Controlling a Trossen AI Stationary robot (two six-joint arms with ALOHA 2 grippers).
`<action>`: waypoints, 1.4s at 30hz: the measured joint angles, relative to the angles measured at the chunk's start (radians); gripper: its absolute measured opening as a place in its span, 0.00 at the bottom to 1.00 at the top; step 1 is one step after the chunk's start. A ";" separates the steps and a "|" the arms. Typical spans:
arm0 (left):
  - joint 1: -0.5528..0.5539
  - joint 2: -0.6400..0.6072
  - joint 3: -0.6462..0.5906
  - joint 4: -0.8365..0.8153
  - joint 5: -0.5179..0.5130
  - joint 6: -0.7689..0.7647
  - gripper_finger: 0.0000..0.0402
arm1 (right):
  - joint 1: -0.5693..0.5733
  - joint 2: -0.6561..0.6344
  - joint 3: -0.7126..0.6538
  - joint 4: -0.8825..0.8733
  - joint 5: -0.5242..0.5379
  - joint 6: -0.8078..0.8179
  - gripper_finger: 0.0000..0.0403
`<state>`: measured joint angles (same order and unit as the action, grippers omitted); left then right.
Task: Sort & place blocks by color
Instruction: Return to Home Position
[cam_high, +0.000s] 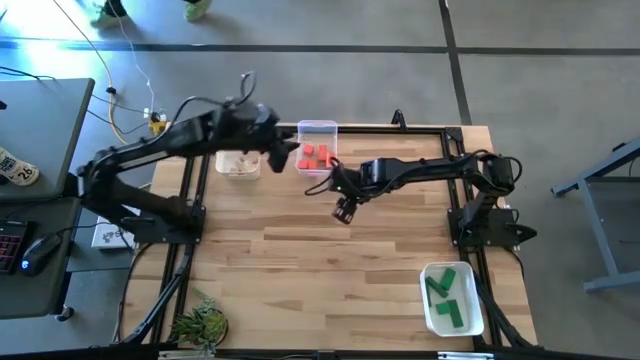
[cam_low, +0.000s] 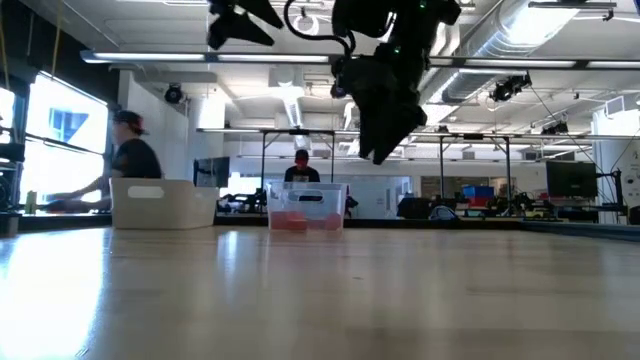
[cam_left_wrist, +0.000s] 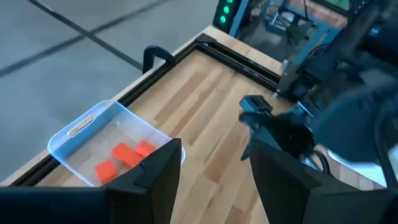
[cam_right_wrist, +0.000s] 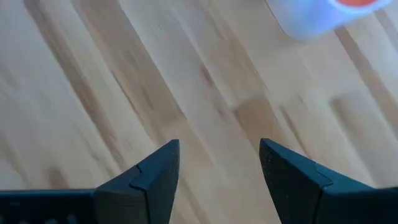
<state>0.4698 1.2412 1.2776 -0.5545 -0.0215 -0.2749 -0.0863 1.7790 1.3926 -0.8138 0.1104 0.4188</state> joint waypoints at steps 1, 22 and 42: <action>-0.014 -0.035 -0.032 0.007 -0.024 -0.002 0.44 | -0.004 0.000 0.002 0.021 -0.010 0.018 0.52; -0.276 -0.754 -0.856 0.379 -0.167 -0.170 0.43 | 0.009 -0.001 0.334 0.206 0.032 -0.087 0.52; -0.414 -1.210 -1.202 0.498 -0.169 -0.075 0.43 | 0.046 -0.104 0.444 0.028 0.199 -0.063 0.52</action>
<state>0.0559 0.0310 0.0761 -0.0565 -0.1904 -0.3495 -0.0406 1.6747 1.8362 -0.7862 0.3099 0.3558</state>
